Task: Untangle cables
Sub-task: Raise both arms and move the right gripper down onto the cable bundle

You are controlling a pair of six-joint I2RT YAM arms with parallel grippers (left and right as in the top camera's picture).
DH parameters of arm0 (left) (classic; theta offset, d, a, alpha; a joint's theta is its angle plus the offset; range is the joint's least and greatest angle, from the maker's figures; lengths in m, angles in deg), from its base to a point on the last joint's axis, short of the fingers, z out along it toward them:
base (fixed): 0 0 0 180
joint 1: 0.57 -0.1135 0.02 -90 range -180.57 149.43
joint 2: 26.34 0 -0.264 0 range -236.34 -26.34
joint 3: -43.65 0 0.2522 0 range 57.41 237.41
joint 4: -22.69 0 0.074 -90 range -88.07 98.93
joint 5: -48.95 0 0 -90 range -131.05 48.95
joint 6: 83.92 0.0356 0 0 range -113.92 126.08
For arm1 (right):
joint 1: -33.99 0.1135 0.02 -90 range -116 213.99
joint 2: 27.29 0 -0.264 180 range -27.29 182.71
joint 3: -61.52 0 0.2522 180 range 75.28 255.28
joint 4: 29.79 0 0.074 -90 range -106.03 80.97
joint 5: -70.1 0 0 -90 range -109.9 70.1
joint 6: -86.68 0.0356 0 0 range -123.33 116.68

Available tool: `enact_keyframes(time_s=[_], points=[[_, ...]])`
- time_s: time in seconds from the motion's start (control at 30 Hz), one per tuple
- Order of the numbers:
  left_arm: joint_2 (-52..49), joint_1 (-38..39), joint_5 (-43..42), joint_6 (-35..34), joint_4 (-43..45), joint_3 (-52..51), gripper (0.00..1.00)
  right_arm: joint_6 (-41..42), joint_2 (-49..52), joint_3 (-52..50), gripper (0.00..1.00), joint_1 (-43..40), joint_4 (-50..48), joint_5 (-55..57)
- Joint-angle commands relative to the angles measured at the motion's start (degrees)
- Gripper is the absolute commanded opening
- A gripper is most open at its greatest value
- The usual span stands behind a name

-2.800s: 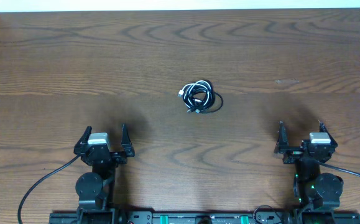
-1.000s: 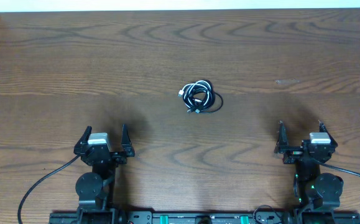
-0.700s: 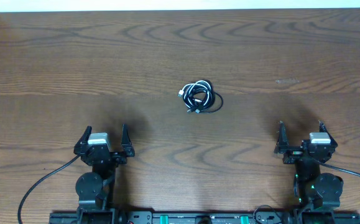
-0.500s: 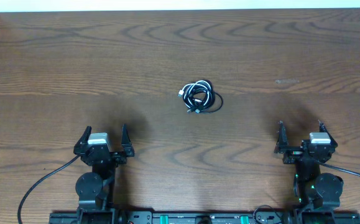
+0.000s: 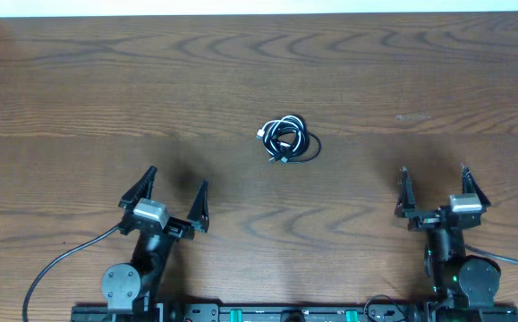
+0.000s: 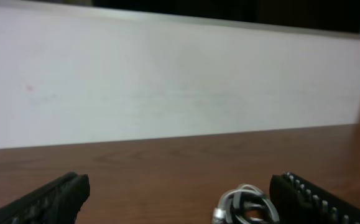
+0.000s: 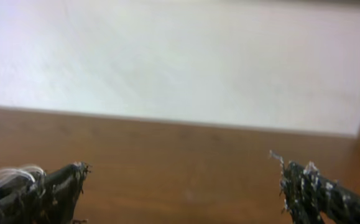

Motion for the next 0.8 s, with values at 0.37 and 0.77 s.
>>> enact_keyframes(time_s=[0.37,0.77], points=[[-27.2,-0.2,-3.8,7.0,-33.3,40.5,0.98,1.5,5.2,20.7,0.99,0.1,-0.7,-8.9],[-61.7,-0.2,-15.6,4.0,-62.7,67.7,0.98,-0.3,45.1,64.6,0.99,0.1,49.4,-18.0]])
